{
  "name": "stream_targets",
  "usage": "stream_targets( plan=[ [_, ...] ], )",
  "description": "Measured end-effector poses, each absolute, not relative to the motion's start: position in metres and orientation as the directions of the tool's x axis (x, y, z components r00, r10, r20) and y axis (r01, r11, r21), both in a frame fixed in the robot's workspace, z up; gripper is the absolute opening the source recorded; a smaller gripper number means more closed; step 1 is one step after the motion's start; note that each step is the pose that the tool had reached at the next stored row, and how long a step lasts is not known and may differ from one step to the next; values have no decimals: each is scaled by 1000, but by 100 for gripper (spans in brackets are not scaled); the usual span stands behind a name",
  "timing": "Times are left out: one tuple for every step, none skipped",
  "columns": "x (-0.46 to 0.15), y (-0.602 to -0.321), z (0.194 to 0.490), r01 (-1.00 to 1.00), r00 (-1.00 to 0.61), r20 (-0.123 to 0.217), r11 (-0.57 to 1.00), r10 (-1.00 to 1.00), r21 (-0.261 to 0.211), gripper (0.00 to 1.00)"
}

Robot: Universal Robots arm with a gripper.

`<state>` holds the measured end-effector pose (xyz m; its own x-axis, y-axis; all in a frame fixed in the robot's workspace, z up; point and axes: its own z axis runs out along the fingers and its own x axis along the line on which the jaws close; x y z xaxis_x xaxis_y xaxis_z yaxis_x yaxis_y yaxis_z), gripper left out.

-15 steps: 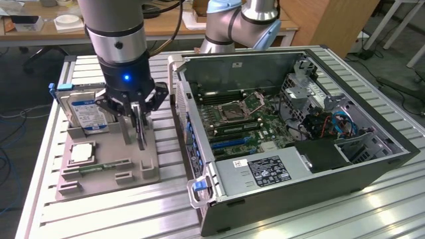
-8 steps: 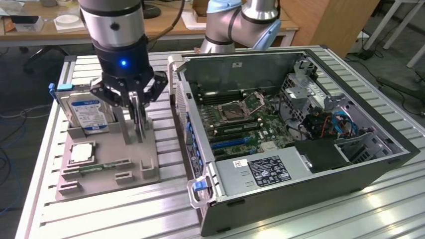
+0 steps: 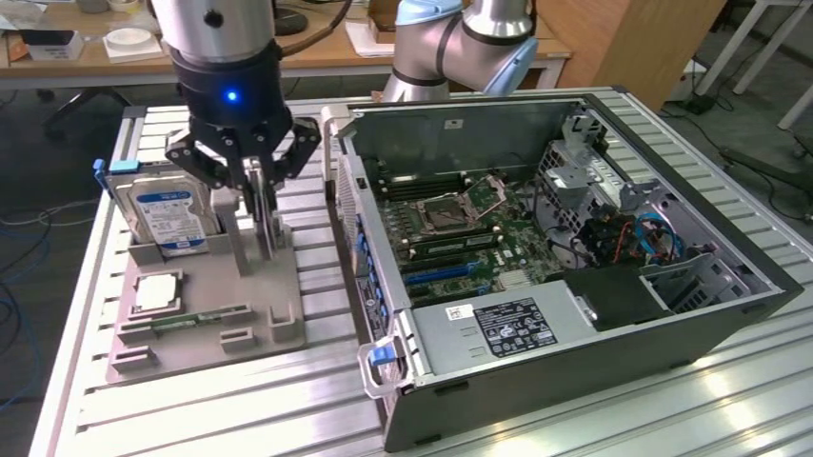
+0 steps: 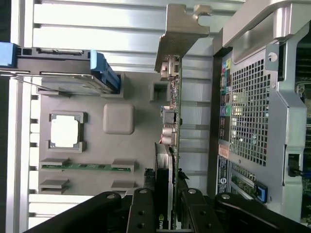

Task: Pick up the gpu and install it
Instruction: 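Pick up the gpu and move the gpu toward the slot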

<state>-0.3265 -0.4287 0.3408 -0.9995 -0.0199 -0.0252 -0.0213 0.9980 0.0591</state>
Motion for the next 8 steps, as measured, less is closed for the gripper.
stream_targets(
  plan=[
    [-326, -429, 342, -21, -999, -25, 998, -20, 59, 27],
    [-326, -429, 344, -21, -999, -25, 998, -20, 60, 27],
    [-326, -429, 346, -21, -999, -25, 998, -20, 60, 27],
    [-326, -429, 347, -21, -999, -25, 998, -20, 60, 27],
    [-326, -429, 349, -21, -999, -25, 998, -20, 60, 27],
    [-326, -429, 351, -21, -999, -25, 998, -20, 61, 27],
    [-326, -429, 354, -21, -999, -25, 998, -20, 61, 27],
    [-326, -429, 356, -21, -999, -25, 998, -20, 61, 27]
  ],
)
